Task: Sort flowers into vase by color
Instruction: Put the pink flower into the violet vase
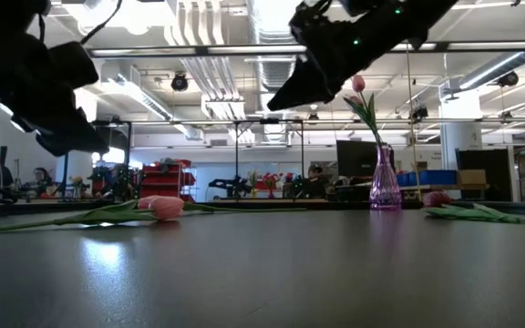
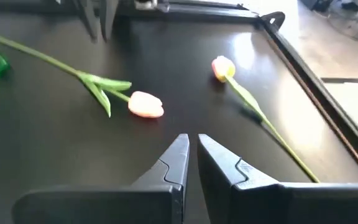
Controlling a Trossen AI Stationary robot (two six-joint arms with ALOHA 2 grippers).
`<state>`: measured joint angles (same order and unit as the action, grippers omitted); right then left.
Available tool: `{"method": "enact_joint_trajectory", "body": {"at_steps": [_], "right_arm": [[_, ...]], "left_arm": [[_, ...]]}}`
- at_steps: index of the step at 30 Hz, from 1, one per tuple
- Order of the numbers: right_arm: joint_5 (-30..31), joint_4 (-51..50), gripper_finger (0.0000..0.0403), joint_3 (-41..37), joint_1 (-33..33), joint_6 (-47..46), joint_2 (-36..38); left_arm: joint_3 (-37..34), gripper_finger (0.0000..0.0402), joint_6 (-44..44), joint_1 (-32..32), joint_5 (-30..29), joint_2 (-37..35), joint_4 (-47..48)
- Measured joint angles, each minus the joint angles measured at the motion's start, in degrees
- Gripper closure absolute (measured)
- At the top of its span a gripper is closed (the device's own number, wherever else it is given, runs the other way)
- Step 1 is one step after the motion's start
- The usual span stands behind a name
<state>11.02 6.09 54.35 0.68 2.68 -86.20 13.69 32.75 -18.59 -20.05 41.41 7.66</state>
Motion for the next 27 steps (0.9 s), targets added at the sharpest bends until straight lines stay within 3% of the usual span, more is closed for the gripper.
{"method": "enact_joint_trajectory", "body": {"at_steps": [8, 12, 20, 27], "right_arm": [[1.08, 3.74, 0.0376, -7.10, -0.84, -1.54, 9.26], [1.14, 4.30, 0.0376, -8.13, -1.20, -1.65, 11.81], [1.57, 5.41, 0.0376, -8.22, -1.32, -1.17, 12.58], [2.58, 5.09, 0.0376, -8.22, -1.30, -1.17, 12.36]], "left_arm": [[0.04, 0.0248, 3.37, -0.01, 2.65, 9.15, -2.78], [0.52, 0.0218, 3.38, 0.00, 2.58, 14.20, -4.18], [1.59, 0.0217, 4.11, 0.04, 0.02, 24.03, -6.83], [1.73, 0.0245, 4.17, 0.04, 1.05, 29.26, -11.34]]}}
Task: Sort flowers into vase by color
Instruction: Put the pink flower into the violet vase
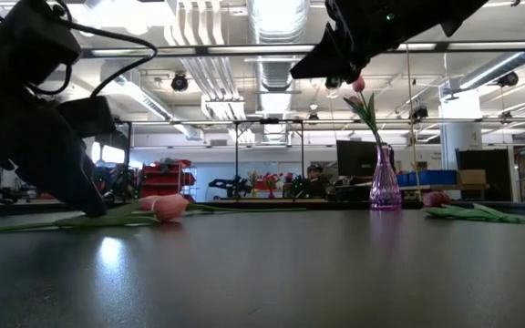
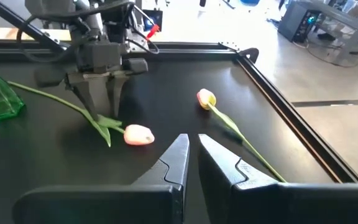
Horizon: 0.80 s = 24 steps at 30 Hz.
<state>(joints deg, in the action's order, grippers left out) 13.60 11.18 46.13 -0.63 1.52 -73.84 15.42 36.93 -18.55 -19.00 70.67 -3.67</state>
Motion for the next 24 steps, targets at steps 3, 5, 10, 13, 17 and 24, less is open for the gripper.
{"method": "enact_joint_trajectory", "body": {"at_steps": [3, 5, 10, 13, 17, 24], "right_arm": [[0.01, 0.20, 0.0376, -0.01, -0.02, 0.00, 0.00], [-0.02, 0.20, 0.0376, -0.09, -0.02, 0.00, -0.02], [0.02, 0.53, 0.0376, -0.64, -0.02, 2.66, -0.08], [0.03, 3.95, 0.0376, -2.26, -0.02, 4.16, -0.09], [-0.17, 12.44, 0.0376, -7.05, -0.02, 4.61, -0.09], [-2.52, 31.64, 0.0376, -16.16, -0.02, 4.46, -0.09]], "left_arm": [[0.07, 0.0270, 0.05, 0.00, -0.11, 1.37, -0.96], [0.50, 0.0293, -0.03, -0.01, -0.39, 2.30, -1.03], [2.11, 0.0369, -2.39, -0.02, -0.04, 3.32, -0.57], [3.70, 0.0395, -4.46, 0.00, -2.26, 3.36, -0.32], [5.47, 0.0396, -8.51, -0.02, -4.44, 2.13, -0.43], [6.00, 0.0400, -17.28, 0.50, -10.79, -3.38, -7.44]]}}
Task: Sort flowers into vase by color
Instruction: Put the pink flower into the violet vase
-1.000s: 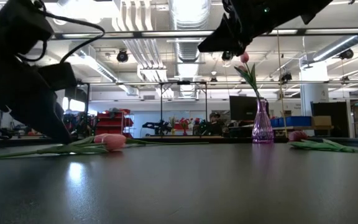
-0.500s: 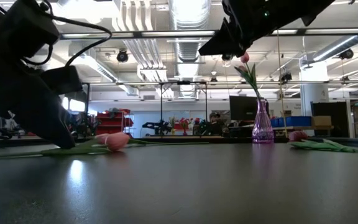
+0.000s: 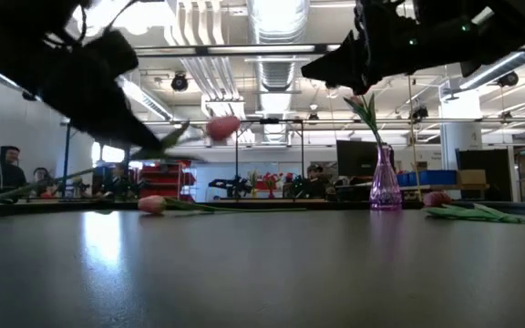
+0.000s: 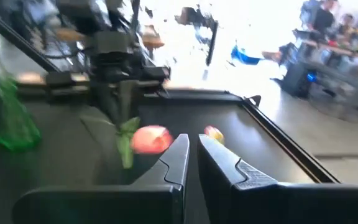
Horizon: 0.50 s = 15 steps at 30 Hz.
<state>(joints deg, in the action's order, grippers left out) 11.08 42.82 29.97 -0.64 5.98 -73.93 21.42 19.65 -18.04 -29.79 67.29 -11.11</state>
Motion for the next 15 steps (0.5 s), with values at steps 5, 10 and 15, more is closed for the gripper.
{"method": "enact_joint_trajectory", "body": {"at_steps": [5, 10, 15], "right_arm": [[-4.37, 7.71, 0.0376, -2.11, -0.11, -1.45, -0.12], [-5.08, 10.80, 0.0358, -0.57, -0.11, -1.32, -1.73], [-5.06, 13.78, 0.0305, 5.19, -0.10, -0.81, -7.01]], "left_arm": [[-1.29, 0.0401, -8.89, 2.58, -1.24, -5.28, -9.86], [-2.04, 0.0401, -19.04, 5.15, -0.15, -8.99, -21.38], [-2.00, 0.0401, -27.36, 6.16, 2.10, -11.74, -29.80]]}}
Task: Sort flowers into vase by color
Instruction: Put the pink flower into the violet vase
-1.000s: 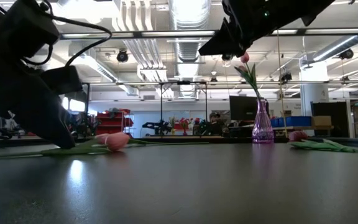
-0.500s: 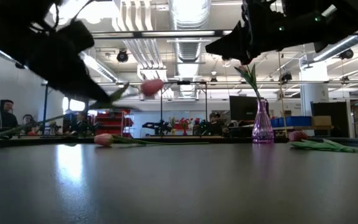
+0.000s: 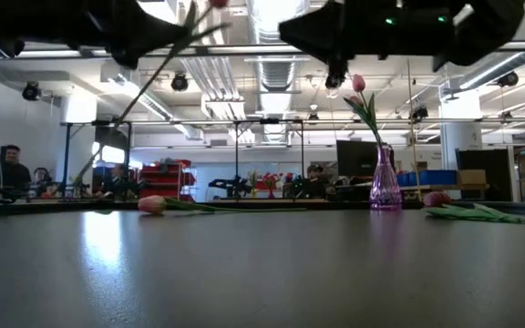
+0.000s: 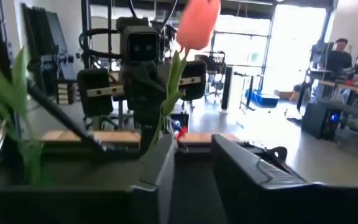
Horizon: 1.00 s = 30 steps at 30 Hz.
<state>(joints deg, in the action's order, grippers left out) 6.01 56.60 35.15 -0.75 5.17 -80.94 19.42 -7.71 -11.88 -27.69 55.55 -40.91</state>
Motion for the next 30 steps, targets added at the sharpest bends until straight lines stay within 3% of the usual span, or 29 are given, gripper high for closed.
{"method": "enact_joint_trajectory", "body": {"at_steps": [7, 12, 17, 23, 30], "right_arm": [[0.00, -0.07, 0.0219, 12.88, -0.01, -1.47, -9.61], [-1.13, -0.11, 0.0198, 23.32, 0.02, -3.47, -17.05], [-6.03, -0.36, 0.0204, 31.38, -0.01, -3.86, -22.33], [-6.52, -0.57, 0.0228, 34.81, -0.01, -3.74, -24.53], [-6.43, -0.54, 0.0296, 34.80, -0.01, -3.06, -23.89]], "left_arm": [[0.36, 0.0402, -6.78, 0.38, 4.94, -2.55, -7.47], [1.37, 0.0402, -6.95, 0.52, 7.62, -2.81, -7.60], [1.60, 0.0402, -6.92, 0.53, 7.75, -1.45, -7.74], [1.55, 0.0401, -6.99, 0.53, 7.76, 0.03, -7.72], [1.55, 0.0401, -7.03, 0.50, 7.94, 1.66, -7.74]]}}
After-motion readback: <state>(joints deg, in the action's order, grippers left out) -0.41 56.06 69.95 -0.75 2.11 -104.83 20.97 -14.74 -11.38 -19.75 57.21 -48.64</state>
